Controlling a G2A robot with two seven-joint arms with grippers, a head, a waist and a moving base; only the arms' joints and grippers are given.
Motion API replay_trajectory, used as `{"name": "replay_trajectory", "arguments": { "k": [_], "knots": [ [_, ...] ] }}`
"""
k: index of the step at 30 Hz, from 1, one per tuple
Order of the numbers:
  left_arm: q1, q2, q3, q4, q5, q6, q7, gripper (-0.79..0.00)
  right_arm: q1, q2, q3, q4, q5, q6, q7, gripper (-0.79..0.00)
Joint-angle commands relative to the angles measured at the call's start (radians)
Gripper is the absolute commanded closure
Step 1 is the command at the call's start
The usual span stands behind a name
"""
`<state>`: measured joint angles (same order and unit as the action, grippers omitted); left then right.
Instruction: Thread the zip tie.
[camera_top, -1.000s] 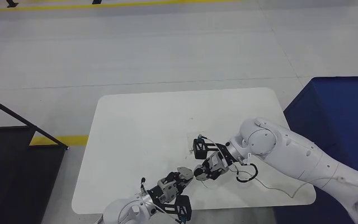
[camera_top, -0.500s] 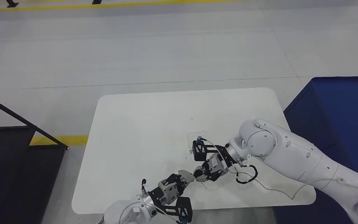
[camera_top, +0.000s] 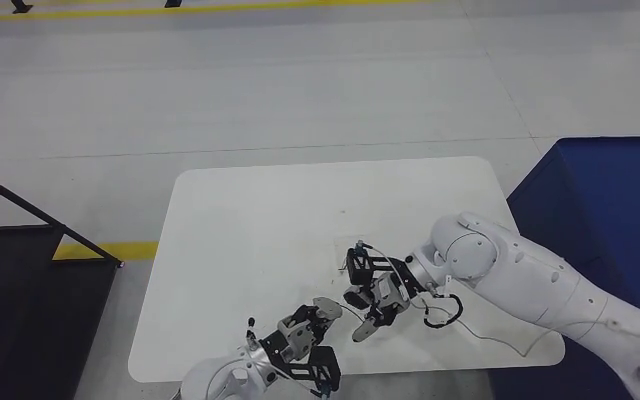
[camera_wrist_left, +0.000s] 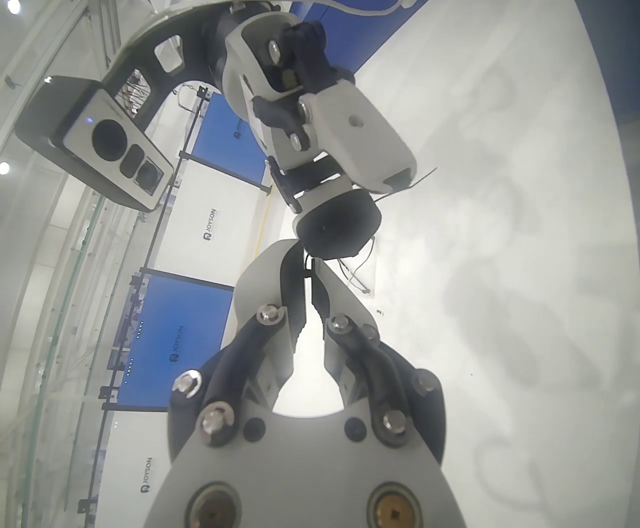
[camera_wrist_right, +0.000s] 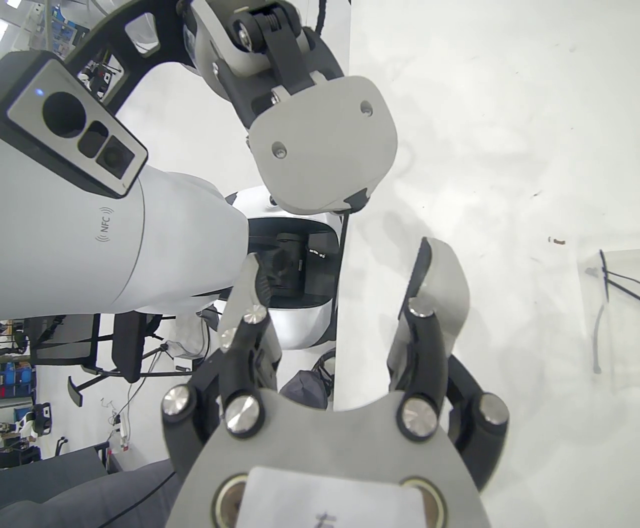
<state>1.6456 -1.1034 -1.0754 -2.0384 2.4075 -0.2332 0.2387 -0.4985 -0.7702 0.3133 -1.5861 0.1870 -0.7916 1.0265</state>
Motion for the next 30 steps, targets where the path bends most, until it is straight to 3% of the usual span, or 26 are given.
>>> {"name": "replay_trajectory", "arguments": {
  "k": [1, 4, 16, 19, 24, 29, 30],
  "knots": [
    [0.014, 0.001, -0.017, -0.009, -0.004, 0.063, 0.009, 0.0, -0.017, 0.01, -0.004, 0.03, 0.193, -0.067, -0.064, -0.785],
    [0.034, 0.003, -0.036, -0.017, -0.046, 0.123, 0.053, 0.0, -0.007, 0.03, -0.042, 0.039, 0.346, -0.118, -0.115, -0.785],
    [0.034, 0.003, -0.036, -0.017, -0.046, 0.123, 0.053, 0.0, -0.007, 0.03, -0.042, 0.039, 0.346, -0.118, -0.115, -0.785],
    [0.032, 0.002, -0.036, -0.02, -0.037, 0.15, 0.052, 0.0, -0.025, 0.022, -0.048, -0.023, 0.281, -0.076, -0.102, -0.785],
    [0.045, 0.005, -0.083, -0.029, -0.112, 0.225, 0.135, 0.0, -0.06, 0.021, -0.057, -0.007, 0.628, -0.022, -0.02, -0.785],
    [0.084, 0.011, -0.135, -0.029, -0.192, 0.272, 0.232, 0.0, -0.094, 0.04, 0.021, 0.002, 1.008, 0.166, 0.168, -0.785],
    [0.092, 0.011, -0.14, -0.03, -0.219, 0.278, 0.251, 0.0, -0.125, 0.04, 0.056, -0.001, 1.145, 0.216, 0.219, -0.785]
  ]
}}
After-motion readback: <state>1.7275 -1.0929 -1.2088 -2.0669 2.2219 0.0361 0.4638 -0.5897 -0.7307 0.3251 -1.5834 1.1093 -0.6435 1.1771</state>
